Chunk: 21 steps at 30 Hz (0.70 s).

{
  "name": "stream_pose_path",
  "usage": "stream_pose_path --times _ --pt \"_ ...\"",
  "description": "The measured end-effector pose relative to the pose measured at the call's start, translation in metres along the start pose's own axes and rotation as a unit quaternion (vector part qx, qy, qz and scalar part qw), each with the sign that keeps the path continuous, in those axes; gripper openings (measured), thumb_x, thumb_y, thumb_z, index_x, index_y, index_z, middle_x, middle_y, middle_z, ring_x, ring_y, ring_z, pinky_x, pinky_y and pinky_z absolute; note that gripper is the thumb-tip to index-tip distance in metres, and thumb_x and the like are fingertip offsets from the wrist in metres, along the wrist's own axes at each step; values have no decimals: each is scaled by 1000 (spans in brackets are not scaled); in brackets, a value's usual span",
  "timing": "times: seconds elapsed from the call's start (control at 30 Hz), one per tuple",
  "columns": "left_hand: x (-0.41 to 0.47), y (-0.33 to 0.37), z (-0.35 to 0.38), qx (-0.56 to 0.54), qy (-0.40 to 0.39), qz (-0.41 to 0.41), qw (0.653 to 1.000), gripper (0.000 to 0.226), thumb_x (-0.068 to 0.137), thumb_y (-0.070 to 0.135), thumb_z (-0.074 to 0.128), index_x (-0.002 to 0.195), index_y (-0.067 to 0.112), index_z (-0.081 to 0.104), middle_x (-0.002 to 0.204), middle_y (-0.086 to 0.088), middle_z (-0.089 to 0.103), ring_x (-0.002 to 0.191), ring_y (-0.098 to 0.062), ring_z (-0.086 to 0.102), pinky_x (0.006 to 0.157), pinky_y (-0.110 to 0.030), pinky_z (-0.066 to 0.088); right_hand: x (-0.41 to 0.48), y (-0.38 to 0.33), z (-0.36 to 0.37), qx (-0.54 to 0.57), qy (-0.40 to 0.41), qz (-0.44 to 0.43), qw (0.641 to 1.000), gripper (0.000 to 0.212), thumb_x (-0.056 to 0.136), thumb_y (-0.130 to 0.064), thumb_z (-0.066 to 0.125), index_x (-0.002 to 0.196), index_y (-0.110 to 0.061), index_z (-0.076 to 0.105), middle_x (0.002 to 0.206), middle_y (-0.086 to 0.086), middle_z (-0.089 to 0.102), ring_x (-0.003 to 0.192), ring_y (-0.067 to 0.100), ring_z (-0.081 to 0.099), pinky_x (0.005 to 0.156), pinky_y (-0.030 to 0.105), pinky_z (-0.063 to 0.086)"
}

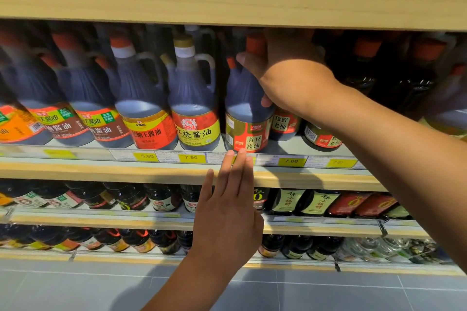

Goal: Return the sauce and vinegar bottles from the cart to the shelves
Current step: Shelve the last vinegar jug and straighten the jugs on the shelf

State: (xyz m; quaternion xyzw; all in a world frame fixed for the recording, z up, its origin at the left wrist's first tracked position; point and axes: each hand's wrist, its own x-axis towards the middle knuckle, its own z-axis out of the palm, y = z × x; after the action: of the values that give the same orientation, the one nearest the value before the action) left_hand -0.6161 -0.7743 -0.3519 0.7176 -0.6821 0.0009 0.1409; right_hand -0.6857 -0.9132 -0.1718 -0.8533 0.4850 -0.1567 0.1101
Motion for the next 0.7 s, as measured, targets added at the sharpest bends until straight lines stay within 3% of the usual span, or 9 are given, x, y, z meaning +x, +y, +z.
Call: stream_pose_path --times 0.1,0.27,0.37,0.43,0.6,0.7 --pt "-2 -8 -2 -4 -1 8 1000 89 80 32 55 159 9 20 168 -5 17 157 -24 5 119 -53 28 8 6 6 31 39 0 999 34 96 -56 53 90 -23 56 66 7 71 79 25 71 83 36 55" --pt "-7 -27 -4 -8 8 24 1000 89 78 30 54 158 7 23 168 -6 17 157 -26 7 118 -53 29 1 -2 2 39 28 54 997 55 97 -65 41 83 -17 65 60 0 72 62 11 67 68 23 51" --pt "-10 -42 -7 -5 12 31 999 88 78 30 51 158 7 22 167 -6 17 157 -26 5 118 -53 29 -5 -11 -1 7 27 58 998 71 96 -69 37 65 -14 69 61 -2 72 74 20 69 82 36 54" --pt "-11 -51 -8 -2 18 35 999 86 80 29 50 158 6 22 167 -7 18 157 -27 5 117 -53 29 -8 -25 -1 -13 23 45 999 71 98 -67 36 64 -13 67 68 1 72 83 26 68 84 38 53" --pt "-17 -74 -11 -7 28 37 999 84 82 26 53 157 5 25 167 -9 18 157 -26 6 117 -53 29 2 -64 12 0 14 -2 1000 59 100 -62 36 66 -19 56 62 -2 70 74 17 65 68 32 44" --pt "-20 -85 -11 -9 39 42 998 83 80 22 54 157 4 26 166 -10 20 156 -27 9 116 -53 29 15 -80 24 27 -51 39 998 70 100 -65 31 67 -15 66 61 -9 71 66 7 66 60 20 43"
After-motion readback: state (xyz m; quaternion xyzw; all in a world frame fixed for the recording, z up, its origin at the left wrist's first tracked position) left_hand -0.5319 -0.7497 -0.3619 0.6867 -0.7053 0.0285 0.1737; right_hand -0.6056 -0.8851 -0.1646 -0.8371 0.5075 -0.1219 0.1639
